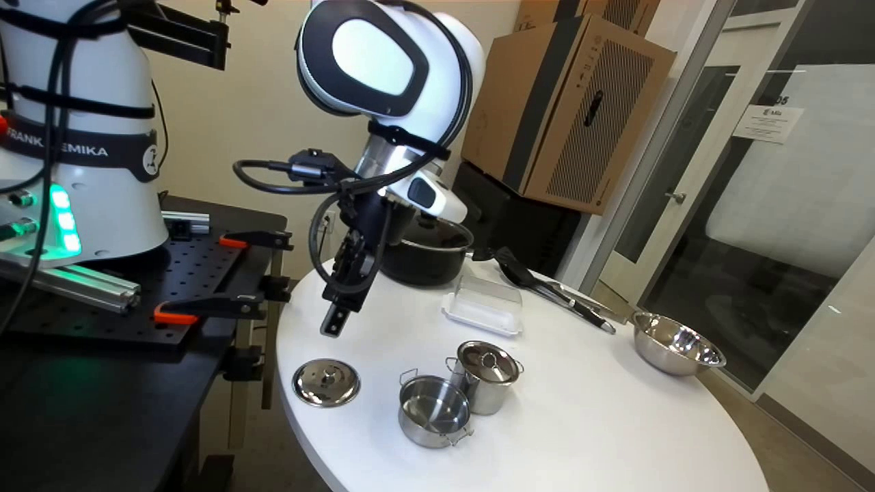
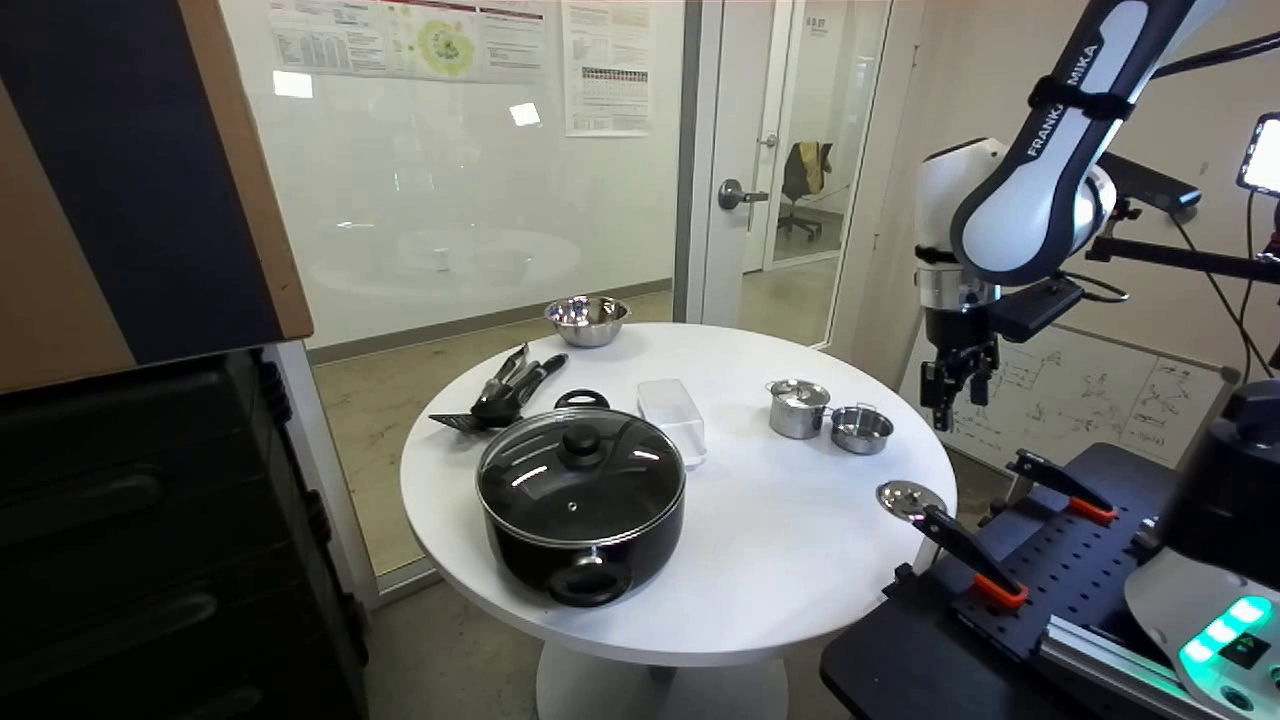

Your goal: Take the lid and cover the smaller pot

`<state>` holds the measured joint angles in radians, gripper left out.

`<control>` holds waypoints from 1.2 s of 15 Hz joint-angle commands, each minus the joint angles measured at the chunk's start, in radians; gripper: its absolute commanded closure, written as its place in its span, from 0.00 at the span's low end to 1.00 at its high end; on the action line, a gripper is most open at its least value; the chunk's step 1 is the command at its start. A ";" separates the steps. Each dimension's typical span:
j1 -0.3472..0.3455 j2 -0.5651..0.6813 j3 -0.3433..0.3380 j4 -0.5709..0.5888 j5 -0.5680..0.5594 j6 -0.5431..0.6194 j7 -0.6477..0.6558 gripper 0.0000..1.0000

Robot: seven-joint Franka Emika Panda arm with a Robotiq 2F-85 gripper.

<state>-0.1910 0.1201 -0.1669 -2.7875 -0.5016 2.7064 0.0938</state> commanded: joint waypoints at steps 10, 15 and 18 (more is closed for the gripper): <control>0.080 0.105 -0.070 0.016 0.009 0.011 0.026 0.00; 0.093 0.159 -0.088 0.020 -0.008 0.102 0.028 0.00; 0.109 0.207 -0.094 0.030 0.002 0.155 0.027 0.00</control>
<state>-0.1116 0.2693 -0.2361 -2.7666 -0.5076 2.7939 0.1342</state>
